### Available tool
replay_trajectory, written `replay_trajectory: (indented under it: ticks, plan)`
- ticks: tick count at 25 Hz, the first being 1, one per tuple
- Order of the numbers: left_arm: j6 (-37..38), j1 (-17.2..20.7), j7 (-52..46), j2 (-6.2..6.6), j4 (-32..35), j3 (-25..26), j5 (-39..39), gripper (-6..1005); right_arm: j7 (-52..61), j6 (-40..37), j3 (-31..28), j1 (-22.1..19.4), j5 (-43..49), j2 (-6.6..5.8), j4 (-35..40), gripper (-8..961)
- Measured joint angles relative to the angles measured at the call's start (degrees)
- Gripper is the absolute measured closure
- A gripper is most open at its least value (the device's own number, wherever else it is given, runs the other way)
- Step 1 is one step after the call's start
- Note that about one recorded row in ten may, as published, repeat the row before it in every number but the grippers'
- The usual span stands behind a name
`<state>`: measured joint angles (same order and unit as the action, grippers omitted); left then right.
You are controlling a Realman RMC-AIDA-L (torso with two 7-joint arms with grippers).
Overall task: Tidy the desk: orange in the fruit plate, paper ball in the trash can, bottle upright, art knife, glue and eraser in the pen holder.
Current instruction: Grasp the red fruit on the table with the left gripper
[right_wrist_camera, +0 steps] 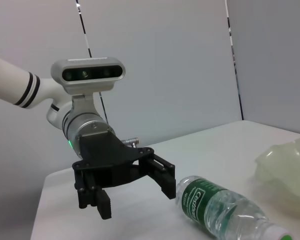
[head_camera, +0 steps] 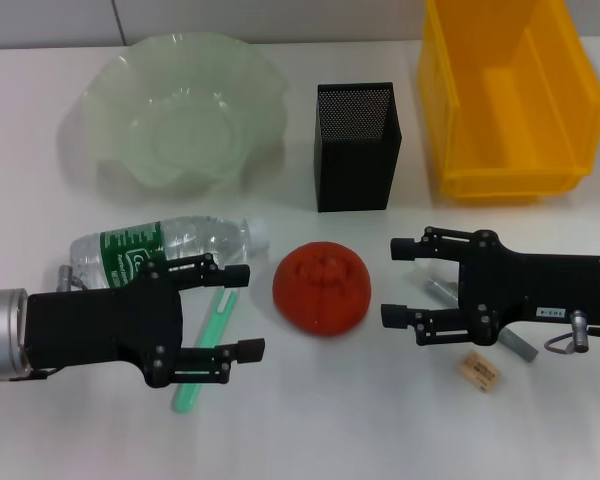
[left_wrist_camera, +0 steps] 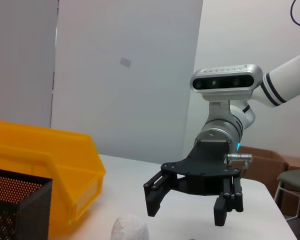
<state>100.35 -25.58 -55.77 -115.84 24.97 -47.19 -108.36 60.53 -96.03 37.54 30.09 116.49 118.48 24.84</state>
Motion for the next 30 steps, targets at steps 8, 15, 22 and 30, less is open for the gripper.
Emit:
replay_trajectory:
  ticks: [8, 15, 22, 30]
  plan:
    - [-0.41, -0.28, 0.01, -0.20, 0.30, 0.00, 0.02, 204, 0.16, 0.70, -0.01, 0.00, -0.02, 0.00, -0.16, 128]
    - [-3.23, -1.50, -0.36, -2.03, 3.21, -0.12, 0.01, 204, 1.20, 0.79, -0.06, -0.56, -0.02, -0.41, 0.03, 129]
    - [-7.05, -4.76, -0.60, -2.59, 3.08, -0.78, -0.33, 205, 2.96, 0.33, -0.11, -1.36, 0.01, -1.69, 0.13, 129]
    - [-12.61, -9.58, -3.41, -3.16, 2.55, -5.53, -0.31, 206, 3.56, 0.10, 0.37, -1.94, 0.25, -3.22, 0.25, 129]
